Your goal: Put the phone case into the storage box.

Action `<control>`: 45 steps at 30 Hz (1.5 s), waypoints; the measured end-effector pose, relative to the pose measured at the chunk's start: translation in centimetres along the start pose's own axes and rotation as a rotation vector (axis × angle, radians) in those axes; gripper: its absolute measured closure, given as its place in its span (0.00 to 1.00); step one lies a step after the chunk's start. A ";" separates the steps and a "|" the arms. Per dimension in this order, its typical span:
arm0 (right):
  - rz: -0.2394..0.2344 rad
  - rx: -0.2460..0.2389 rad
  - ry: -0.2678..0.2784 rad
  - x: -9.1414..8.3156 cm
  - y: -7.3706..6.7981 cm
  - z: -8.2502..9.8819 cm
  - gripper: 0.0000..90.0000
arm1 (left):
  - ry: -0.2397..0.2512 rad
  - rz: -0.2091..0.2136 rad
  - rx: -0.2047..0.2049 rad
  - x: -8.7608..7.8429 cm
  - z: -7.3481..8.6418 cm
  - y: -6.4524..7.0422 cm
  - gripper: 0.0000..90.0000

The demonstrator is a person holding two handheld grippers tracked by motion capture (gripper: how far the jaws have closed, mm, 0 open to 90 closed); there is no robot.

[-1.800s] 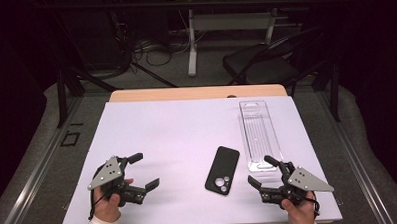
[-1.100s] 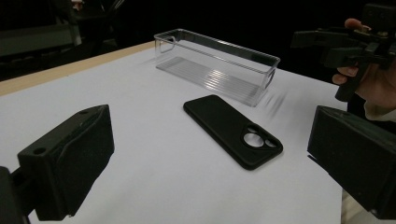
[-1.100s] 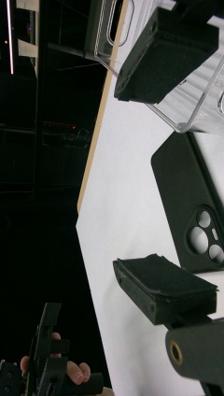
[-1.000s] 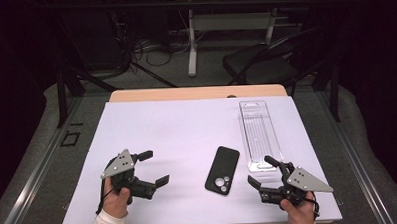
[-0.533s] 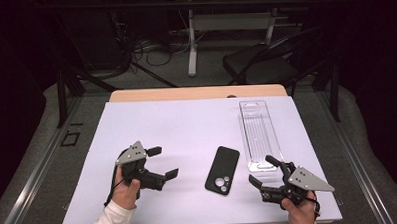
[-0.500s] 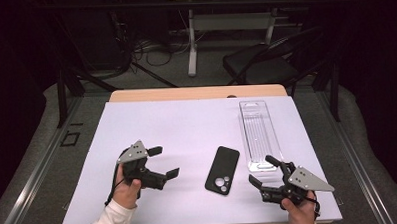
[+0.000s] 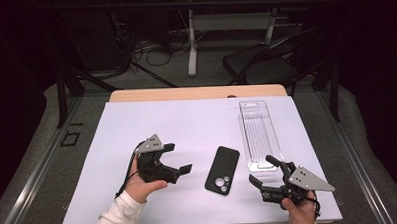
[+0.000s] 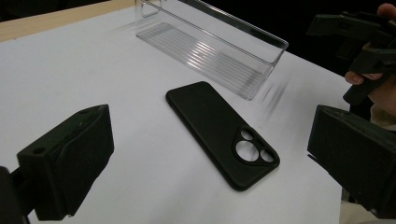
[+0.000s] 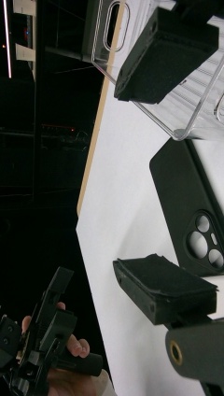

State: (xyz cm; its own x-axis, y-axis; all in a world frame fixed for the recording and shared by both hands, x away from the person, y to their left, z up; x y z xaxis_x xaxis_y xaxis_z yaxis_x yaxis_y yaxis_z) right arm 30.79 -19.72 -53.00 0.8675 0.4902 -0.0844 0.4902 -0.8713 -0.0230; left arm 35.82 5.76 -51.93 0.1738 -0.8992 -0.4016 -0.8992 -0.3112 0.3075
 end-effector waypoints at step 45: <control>-0.020 0.002 -0.017 0.1 -0.3 0.3 0.16 | -0.134 0.042 -0.025 10.5 2.4 1.4 0.92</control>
Point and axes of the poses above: each handheld gripper's, and its own axes: x roughly forward along the jaws, z roughly out of its underside, y roughly to its right, the point moved 9 cm from there along x, roughly forward along the jaws, and after that the axes turned 13 degrees about z, right-handed, at the moved point
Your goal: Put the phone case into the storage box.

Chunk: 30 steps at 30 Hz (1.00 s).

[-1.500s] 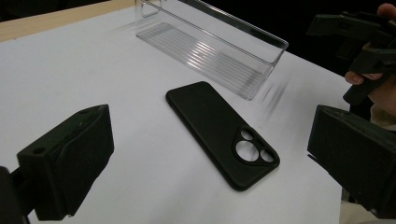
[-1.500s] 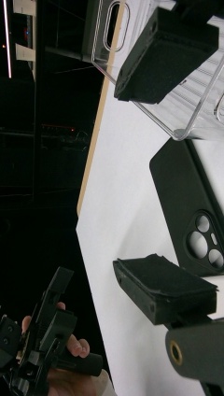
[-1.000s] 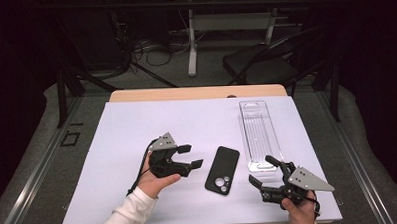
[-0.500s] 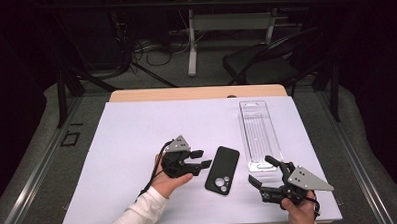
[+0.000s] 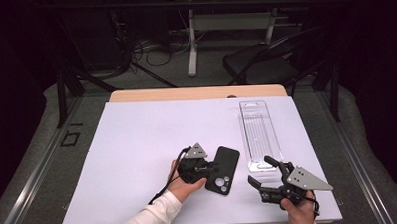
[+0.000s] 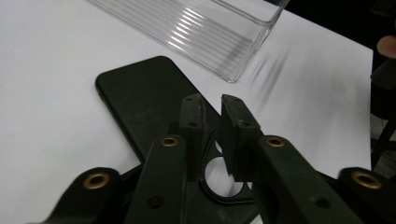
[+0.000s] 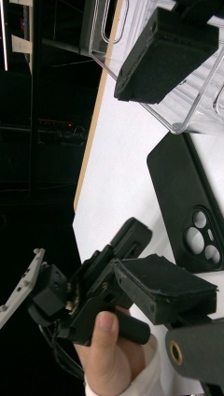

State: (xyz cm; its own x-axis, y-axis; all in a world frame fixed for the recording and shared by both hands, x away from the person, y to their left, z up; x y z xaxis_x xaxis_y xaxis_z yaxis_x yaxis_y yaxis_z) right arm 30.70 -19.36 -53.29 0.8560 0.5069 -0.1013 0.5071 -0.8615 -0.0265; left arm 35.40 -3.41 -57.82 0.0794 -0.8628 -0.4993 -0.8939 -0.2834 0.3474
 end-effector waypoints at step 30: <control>-0.005 -0.004 0.000 0.0 -0.1 0.0 0.16 | -0.067 0.073 -0.006 3.4 1.6 2.4 1.00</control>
Point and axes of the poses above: each handheld gripper's, and its own axes: x roughly forward along the jaws, z roughly out of its underside, y roughly to its right, the point moved 9 cm from there along x, roughly forward along the jaws, and after that the axes turned 13 degrees about z, right-handed, at the moved point
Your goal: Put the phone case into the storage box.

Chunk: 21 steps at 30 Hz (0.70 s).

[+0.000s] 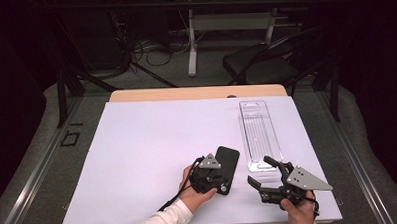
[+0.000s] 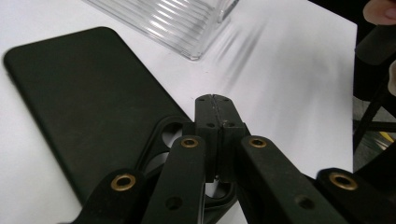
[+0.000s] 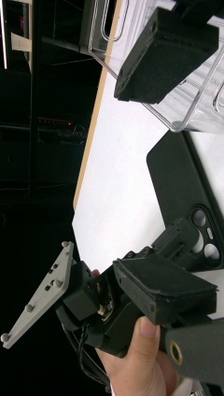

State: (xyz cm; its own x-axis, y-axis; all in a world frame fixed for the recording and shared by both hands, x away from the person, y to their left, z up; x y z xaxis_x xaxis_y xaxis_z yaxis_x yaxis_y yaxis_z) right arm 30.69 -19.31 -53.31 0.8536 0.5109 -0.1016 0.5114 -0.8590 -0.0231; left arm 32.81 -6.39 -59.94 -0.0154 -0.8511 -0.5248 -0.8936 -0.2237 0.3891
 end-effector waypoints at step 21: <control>-0.003 -0.001 -0.001 0.0 0.0 0.0 0.16 | -0.070 0.011 0.017 2.2 1.3 0.8 1.00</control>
Point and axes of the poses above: each handheld gripper's, and its own axes: x roughly forward along the jaws, z roughly out of its underside, y roughly to its right, the point moved 9 cm from there along x, roughly forward along the jaws, and after that the axes turned 13 degrees about z, right-handed, at the moved point
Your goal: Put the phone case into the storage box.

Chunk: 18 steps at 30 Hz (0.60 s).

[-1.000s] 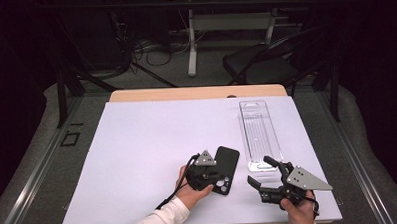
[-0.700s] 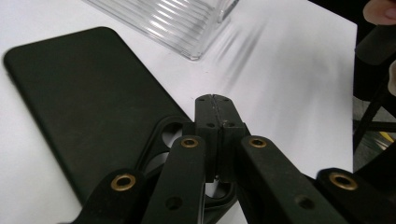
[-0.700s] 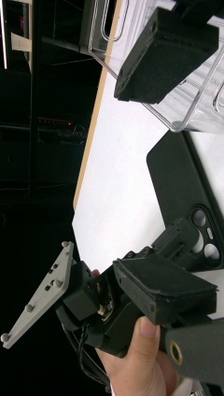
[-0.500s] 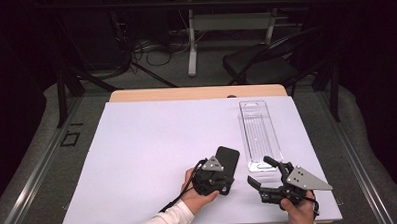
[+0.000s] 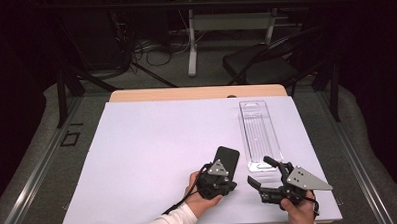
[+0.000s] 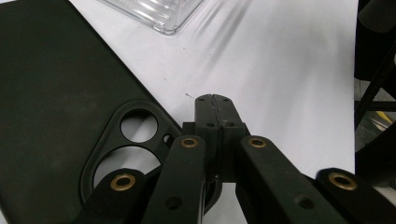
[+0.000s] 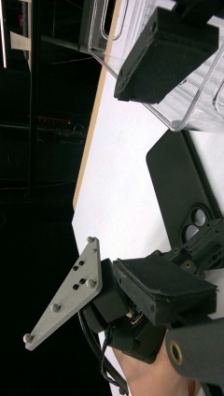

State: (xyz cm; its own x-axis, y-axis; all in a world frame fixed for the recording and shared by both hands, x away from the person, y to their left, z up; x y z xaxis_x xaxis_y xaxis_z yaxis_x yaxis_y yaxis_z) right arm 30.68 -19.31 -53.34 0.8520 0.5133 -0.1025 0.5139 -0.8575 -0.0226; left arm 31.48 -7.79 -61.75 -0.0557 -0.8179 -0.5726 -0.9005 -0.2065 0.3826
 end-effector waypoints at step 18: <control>0.000 0.004 0.002 0.0 0.0 0.0 0.16 | -0.018 -0.040 -0.005 -1.2 0.6 -0.6 1.00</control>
State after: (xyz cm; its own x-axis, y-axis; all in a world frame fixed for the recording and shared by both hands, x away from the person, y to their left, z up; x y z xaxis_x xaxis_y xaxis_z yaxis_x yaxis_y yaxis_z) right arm 30.70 -19.28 -53.34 0.8522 0.5134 -0.1006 0.5136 -0.8576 -0.0262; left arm 31.82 -6.36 -61.73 -0.0279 -0.7991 -0.6006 -0.9001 -0.2412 0.3628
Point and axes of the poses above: each handheld gripper's, and its own axes: x roughly forward along the jaws, z roughly out of its underside, y roughly to its right, the point moved 9 cm from there along x, roughly forward along the jaws, and after that the axes turned 13 degrees about z, right-handed, at the moved point
